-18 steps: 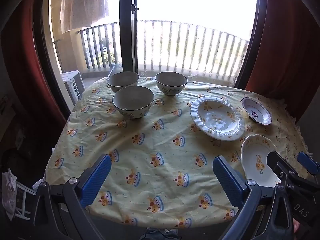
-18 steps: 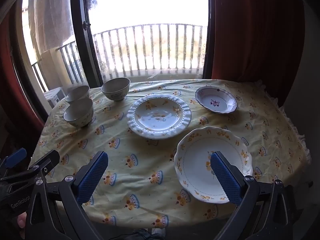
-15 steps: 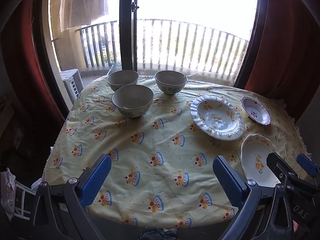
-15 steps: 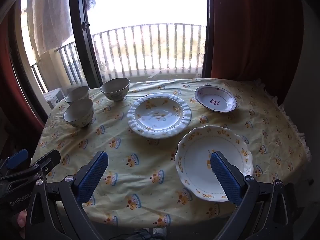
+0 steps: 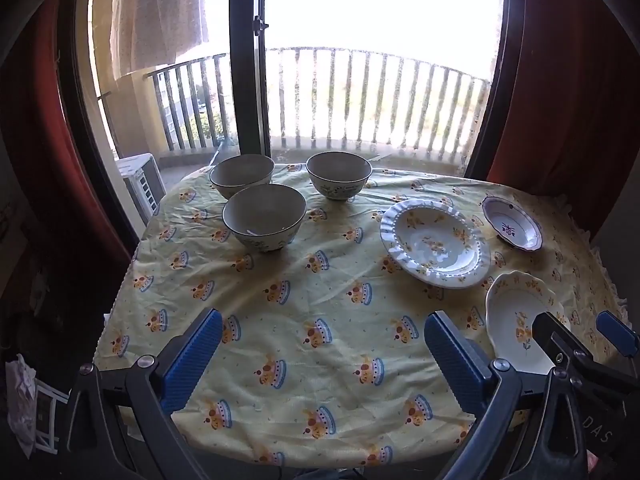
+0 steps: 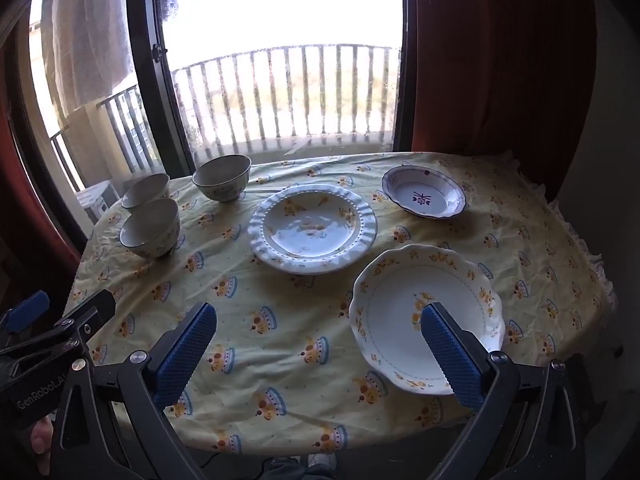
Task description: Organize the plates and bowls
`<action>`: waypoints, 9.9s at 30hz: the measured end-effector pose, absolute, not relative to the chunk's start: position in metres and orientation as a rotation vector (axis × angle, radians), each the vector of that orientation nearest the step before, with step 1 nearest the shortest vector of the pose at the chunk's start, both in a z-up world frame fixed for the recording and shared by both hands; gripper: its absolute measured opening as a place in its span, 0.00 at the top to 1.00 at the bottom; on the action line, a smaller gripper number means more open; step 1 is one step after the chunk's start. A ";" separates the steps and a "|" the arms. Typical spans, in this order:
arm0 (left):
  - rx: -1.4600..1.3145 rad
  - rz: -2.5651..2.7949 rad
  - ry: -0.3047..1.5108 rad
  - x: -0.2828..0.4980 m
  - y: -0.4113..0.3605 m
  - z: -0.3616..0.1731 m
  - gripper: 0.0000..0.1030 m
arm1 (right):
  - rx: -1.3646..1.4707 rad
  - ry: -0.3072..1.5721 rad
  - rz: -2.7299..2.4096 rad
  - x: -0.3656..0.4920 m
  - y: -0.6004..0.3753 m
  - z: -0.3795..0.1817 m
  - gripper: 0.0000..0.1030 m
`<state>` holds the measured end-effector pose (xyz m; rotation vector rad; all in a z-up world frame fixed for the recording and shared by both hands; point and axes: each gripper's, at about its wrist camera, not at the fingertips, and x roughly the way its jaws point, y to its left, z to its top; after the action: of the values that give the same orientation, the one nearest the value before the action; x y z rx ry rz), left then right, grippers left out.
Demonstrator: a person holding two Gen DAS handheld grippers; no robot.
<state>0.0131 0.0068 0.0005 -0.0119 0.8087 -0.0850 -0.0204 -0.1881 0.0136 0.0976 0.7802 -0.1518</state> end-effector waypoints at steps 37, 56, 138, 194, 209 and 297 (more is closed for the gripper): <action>0.042 -0.092 0.819 0.034 0.003 -0.003 0.04 | 0.118 0.804 -0.186 0.001 -0.186 0.008 0.00; 0.029 -0.090 0.821 0.037 0.006 -0.004 0.04 | 0.097 0.799 -0.192 0.002 -0.184 0.010 0.00; 0.111 -0.103 1.226 0.092 -0.261 -0.151 0.32 | 0.132 1.228 -0.127 0.077 -0.442 -0.146 0.17; 0.004 -0.104 1.237 0.100 -0.123 -0.107 0.33 | 0.165 1.227 -0.136 0.081 -0.308 -0.107 0.34; -0.013 -0.035 1.244 0.111 -0.009 -0.121 0.33 | 0.134 1.238 -0.079 0.096 -0.181 -0.117 0.34; -0.024 0.059 1.200 0.243 -0.137 -0.113 0.20 | 0.086 1.182 0.060 0.267 -0.283 -0.091 0.27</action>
<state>0.2425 -0.1368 -0.1133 -0.0236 1.2003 0.0592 0.2668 -0.2827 -0.0908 0.0855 1.1818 0.0603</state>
